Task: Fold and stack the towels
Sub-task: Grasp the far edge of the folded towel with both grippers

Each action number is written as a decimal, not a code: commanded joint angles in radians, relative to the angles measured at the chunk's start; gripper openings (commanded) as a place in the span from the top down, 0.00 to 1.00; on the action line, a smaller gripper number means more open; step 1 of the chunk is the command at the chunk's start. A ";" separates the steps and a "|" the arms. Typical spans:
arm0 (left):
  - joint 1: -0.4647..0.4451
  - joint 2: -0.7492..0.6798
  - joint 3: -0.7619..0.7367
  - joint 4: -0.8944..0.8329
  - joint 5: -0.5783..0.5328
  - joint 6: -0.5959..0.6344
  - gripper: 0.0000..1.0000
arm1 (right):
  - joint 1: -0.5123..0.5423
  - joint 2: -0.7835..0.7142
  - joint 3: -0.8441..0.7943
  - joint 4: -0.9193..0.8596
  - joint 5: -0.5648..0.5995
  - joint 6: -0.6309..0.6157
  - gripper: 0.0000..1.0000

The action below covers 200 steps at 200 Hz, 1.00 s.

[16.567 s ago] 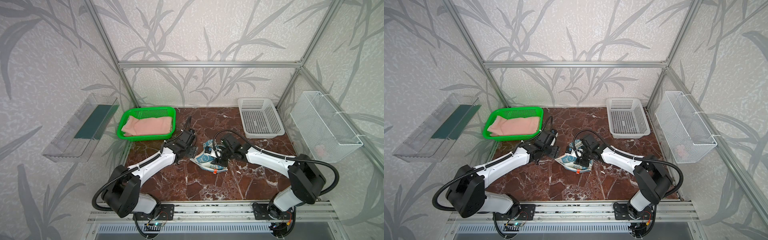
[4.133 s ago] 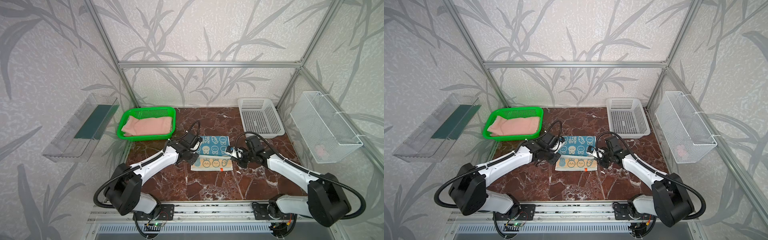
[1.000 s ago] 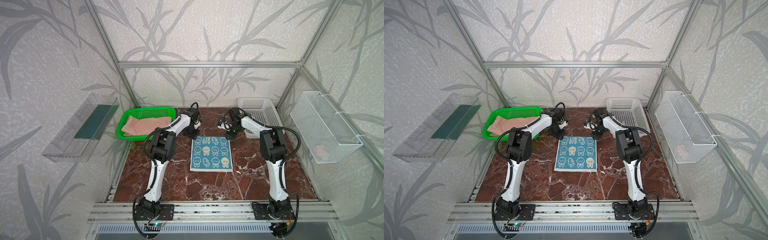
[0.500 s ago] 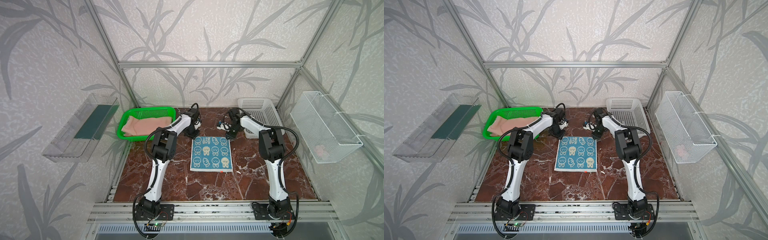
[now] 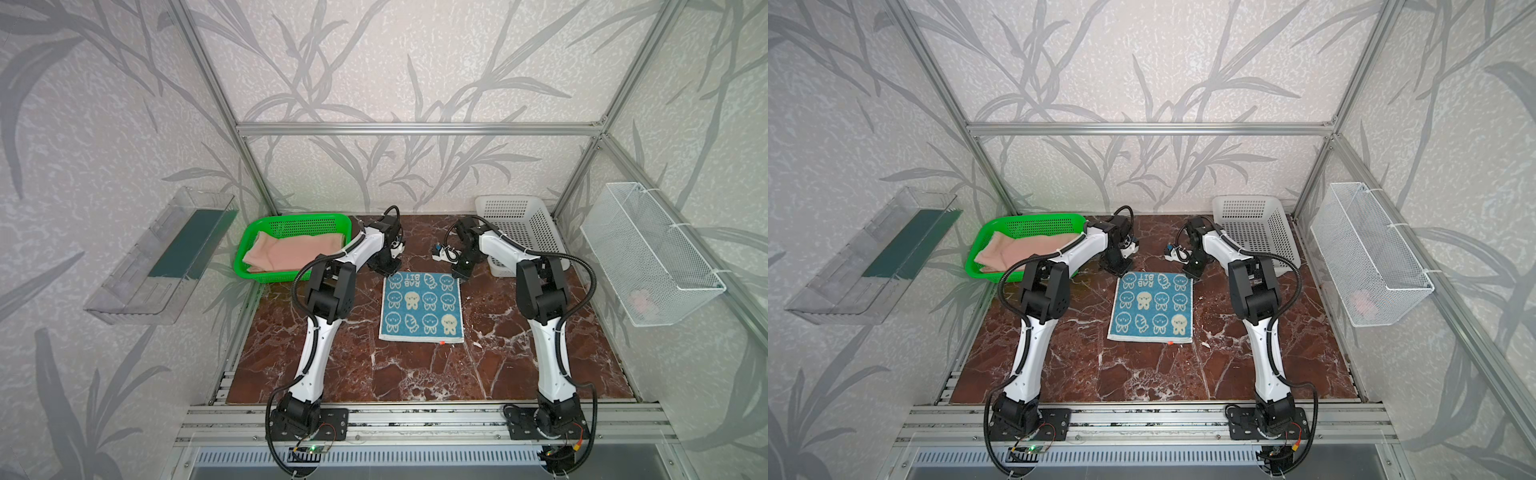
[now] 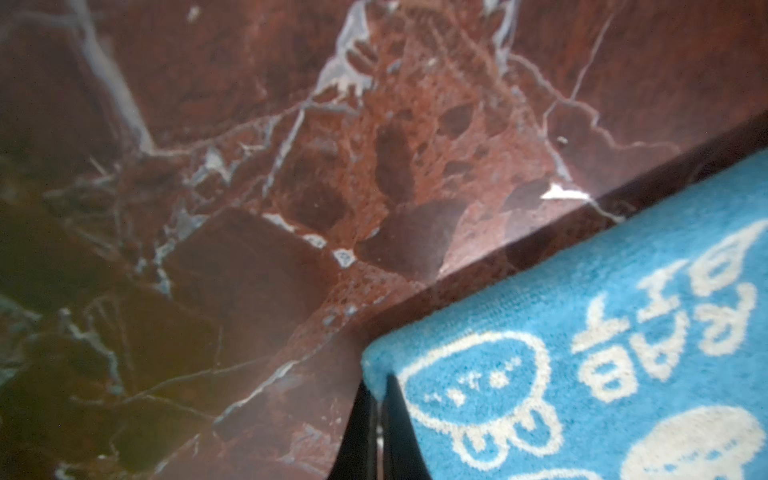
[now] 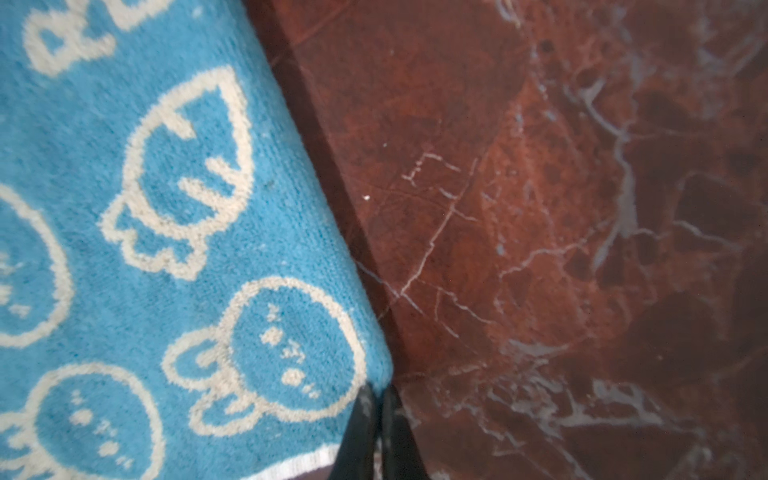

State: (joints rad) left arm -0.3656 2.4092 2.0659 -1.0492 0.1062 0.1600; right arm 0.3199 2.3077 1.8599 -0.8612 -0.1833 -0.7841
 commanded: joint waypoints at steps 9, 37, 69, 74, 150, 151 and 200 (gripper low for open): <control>0.005 0.091 0.024 -0.098 -0.024 0.011 1.00 | -0.002 0.044 -0.008 -0.047 0.038 -0.023 0.96; 0.005 0.073 0.005 -0.083 -0.012 0.005 1.00 | -0.002 0.029 -0.023 -0.014 0.035 -0.015 1.00; 0.005 -0.025 -0.087 0.022 -0.024 -0.008 1.00 | -0.002 -0.028 -0.073 0.080 -0.012 0.016 1.00; 0.005 -0.045 -0.107 0.044 -0.029 -0.010 1.00 | -0.003 -0.039 -0.080 0.099 -0.021 0.024 1.00; 0.004 -0.315 -0.369 0.341 -0.120 0.013 1.00 | -0.016 -0.215 -0.261 0.378 -0.046 0.068 1.00; 0.004 -0.318 -0.372 0.343 -0.122 0.014 1.00 | -0.016 -0.217 -0.264 0.382 -0.047 0.067 1.00; 0.004 -0.379 -0.426 0.439 -0.177 0.053 1.00 | -0.017 -0.275 -0.319 0.517 -0.056 0.082 1.00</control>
State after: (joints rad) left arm -0.3660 2.0705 1.6596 -0.6670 -0.0051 0.1780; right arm 0.3130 2.0880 1.5604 -0.4427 -0.2382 -0.7254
